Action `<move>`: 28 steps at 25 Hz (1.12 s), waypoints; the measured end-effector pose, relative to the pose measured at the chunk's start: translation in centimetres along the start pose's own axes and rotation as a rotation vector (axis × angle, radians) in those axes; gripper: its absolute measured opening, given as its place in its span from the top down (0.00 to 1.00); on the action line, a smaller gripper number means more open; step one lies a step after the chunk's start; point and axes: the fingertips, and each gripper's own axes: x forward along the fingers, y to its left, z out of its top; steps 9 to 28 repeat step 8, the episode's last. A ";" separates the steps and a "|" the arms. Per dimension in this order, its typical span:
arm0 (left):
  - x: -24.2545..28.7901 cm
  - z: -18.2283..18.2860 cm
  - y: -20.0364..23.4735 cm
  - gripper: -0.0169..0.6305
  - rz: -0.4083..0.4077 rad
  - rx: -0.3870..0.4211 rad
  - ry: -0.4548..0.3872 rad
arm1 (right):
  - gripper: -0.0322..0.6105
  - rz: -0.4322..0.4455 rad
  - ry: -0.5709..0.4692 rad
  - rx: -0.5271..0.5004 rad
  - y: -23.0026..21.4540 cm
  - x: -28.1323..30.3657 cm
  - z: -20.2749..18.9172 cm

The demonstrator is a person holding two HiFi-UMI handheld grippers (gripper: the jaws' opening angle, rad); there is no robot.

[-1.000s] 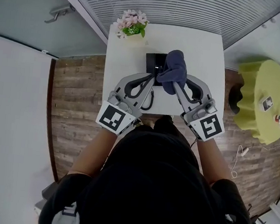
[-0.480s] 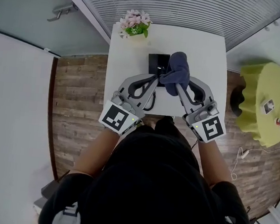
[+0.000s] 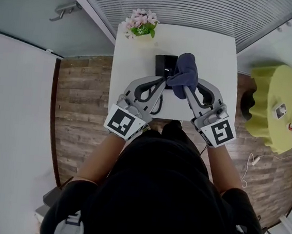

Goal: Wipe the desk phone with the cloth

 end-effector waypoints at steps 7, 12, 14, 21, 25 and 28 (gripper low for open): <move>-0.1 -0.2 0.2 0.96 0.011 -0.002 -0.002 | 0.83 0.007 0.005 -0.008 -0.2 0.2 -0.2; -0.1 -0.2 0.3 0.96 0.016 -0.007 -0.008 | 0.83 0.009 0.005 -0.006 -0.2 0.1 -0.3; -0.1 -0.2 0.3 0.96 0.016 -0.007 -0.008 | 0.83 0.009 0.005 -0.006 -0.2 0.1 -0.3; -0.1 -0.2 0.3 0.96 0.016 -0.007 -0.008 | 0.83 0.009 0.005 -0.006 -0.2 0.1 -0.3; -0.1 -0.2 0.3 0.96 0.016 -0.007 -0.008 | 0.83 0.009 0.005 -0.006 -0.2 0.1 -0.3; -0.1 -0.2 0.3 0.96 0.016 -0.007 -0.008 | 0.83 0.009 0.005 -0.006 -0.2 0.1 -0.3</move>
